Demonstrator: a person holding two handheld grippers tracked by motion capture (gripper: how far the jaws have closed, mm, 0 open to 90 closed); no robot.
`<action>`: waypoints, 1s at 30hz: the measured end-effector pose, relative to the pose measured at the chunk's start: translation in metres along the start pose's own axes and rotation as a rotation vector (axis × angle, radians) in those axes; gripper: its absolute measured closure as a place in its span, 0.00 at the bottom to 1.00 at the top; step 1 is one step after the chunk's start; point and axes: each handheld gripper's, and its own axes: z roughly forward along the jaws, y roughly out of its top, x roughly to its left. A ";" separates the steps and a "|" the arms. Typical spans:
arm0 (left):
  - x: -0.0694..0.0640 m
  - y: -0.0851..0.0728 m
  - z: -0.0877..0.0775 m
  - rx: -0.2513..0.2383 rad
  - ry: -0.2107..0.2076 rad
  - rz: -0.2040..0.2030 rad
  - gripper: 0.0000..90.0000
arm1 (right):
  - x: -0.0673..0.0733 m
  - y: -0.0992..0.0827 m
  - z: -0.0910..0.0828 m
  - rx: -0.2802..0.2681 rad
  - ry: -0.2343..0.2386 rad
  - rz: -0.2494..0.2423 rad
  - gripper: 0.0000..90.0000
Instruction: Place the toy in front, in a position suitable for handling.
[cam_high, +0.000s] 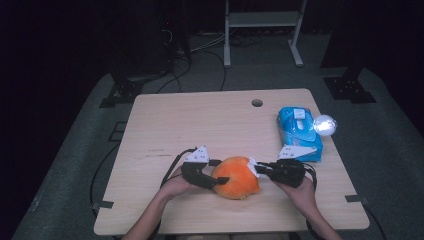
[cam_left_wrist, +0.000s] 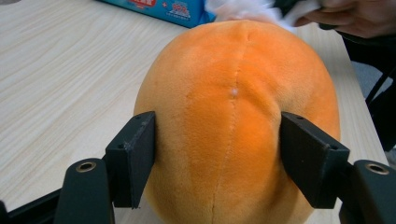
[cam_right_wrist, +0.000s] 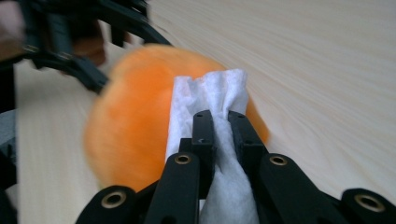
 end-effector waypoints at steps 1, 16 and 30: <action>0.000 0.000 0.001 -0.001 0.000 0.000 0.34 | 0.005 0.003 0.001 -0.011 0.005 -0.017 0.90; -0.002 0.003 0.001 0.005 0.004 0.009 0.33 | -0.009 -0.004 0.004 0.039 -0.010 0.014 0.90; -0.017 0.014 0.004 0.012 -0.018 0.072 0.22 | 0.020 0.017 0.017 0.011 0.000 -0.112 0.90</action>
